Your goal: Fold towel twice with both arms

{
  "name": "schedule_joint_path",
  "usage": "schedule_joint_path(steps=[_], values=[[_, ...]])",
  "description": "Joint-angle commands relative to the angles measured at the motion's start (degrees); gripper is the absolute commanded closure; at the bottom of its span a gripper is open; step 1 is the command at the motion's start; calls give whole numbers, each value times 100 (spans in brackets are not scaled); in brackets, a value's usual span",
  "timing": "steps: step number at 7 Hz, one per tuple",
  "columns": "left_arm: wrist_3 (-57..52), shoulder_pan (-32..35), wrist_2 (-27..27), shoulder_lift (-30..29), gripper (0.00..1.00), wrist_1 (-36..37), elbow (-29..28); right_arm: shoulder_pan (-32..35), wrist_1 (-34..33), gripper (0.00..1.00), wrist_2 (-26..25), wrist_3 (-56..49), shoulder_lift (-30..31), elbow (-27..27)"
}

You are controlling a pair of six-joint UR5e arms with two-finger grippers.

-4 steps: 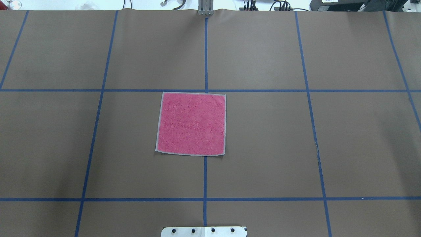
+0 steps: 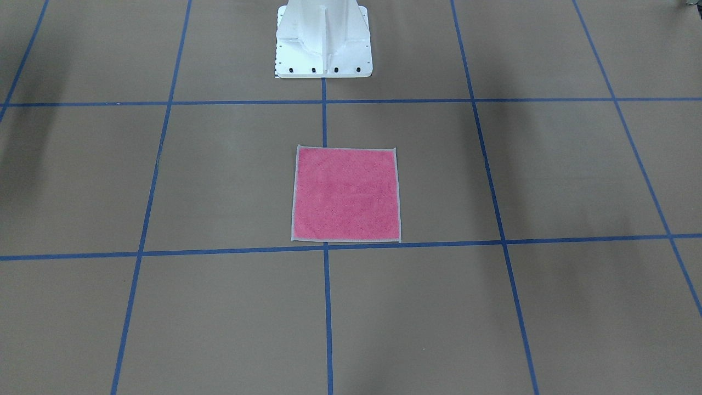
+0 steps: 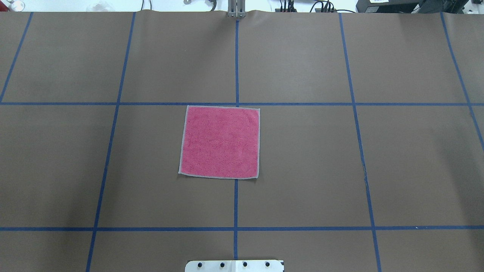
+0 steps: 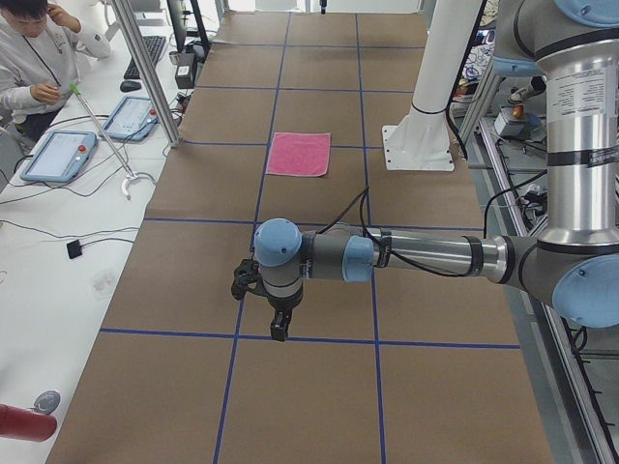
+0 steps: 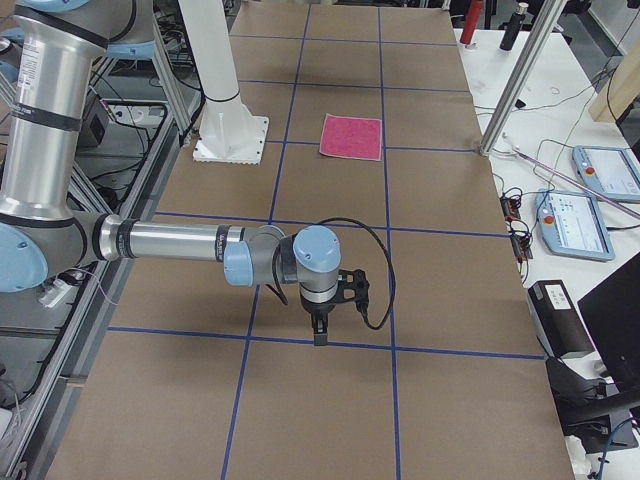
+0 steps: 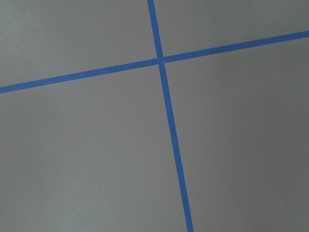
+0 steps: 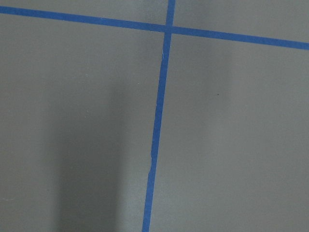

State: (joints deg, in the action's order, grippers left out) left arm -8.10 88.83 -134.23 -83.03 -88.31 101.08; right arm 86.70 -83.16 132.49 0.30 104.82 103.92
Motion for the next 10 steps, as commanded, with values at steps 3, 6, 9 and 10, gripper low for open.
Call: schedule_joint_path(steps=[3,6,9,10], values=[[36,-6,-24,-178,0,-937,228,154,1001,0,5,84,-172,93],[1144,-294,-607,-1090,0,-1552,-35,163,1258,0,234,1288,-251,399],[3186,-1171,-640,-1137,0,-2666,61,146,1913,0,681,2179,-243,514],[3635,-1497,-596,-1085,0,-3448,52,-20,2535,0,830,3098,-173,497]])
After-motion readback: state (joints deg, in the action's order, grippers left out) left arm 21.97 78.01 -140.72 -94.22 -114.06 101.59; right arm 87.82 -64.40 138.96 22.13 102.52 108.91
